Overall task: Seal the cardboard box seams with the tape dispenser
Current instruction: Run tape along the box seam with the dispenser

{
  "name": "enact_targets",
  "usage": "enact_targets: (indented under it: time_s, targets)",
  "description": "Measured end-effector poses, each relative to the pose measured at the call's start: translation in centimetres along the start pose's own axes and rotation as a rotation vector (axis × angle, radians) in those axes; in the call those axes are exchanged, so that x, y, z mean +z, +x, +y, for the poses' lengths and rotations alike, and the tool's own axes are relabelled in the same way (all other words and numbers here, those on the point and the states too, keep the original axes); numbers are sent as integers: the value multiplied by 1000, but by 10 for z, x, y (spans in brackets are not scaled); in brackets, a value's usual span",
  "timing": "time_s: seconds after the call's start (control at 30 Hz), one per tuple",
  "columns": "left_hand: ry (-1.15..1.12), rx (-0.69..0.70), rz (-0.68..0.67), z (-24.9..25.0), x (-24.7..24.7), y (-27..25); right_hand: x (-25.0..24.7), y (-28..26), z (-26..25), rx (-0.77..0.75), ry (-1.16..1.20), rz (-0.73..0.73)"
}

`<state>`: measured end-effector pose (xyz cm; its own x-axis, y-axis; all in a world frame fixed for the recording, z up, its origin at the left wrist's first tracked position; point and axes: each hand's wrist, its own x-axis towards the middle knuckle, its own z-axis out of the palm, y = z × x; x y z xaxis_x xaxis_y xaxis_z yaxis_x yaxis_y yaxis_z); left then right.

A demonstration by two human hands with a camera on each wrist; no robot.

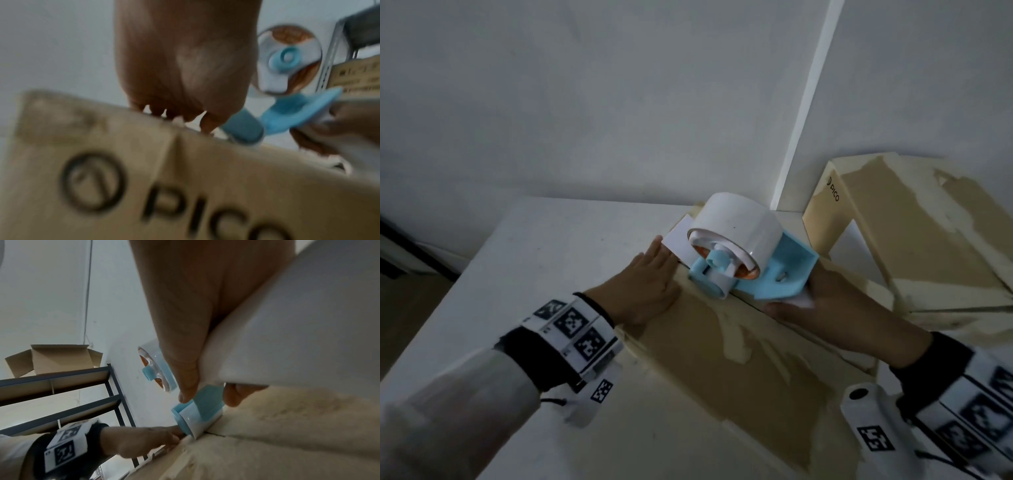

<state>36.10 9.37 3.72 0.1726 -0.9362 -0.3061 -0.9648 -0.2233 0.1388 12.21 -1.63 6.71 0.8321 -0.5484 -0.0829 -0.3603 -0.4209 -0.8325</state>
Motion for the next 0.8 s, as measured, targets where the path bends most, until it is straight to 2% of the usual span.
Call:
enact_targets:
  time_s: [0.03, 0.2, 0.3, 0.47, 0.6, 0.67, 0.73, 0.8]
  targets:
    - [31, 13, 29, 2, 4, 0, -2, -2, 3, 16, -95, 1]
    - [-21, 35, 169, 5, 9, -3, -4, -2, -2, 38, -105, -46]
    - [-13, 31, 177, 2, 11, 0, -4, 0, -2, 21, -105, -37]
    - [-122, -18, 201, 4, 11, -2, -7, -7, 2, 17, -79, -6]
    - [-128, -96, 166, 12, 6, -5, -24, -43, 10, 15, -91, 15]
    - [-126, -107, 161, 12, 7, -4, -34, -66, 14, 49, 2, 42]
    - [-128, -107, 158, 9, 10, -3, -43, -90, 26, 105, 111, 53]
    - [-128, -98, 167, 7, 12, -2, -53, -117, 39, 199, 115, 58]
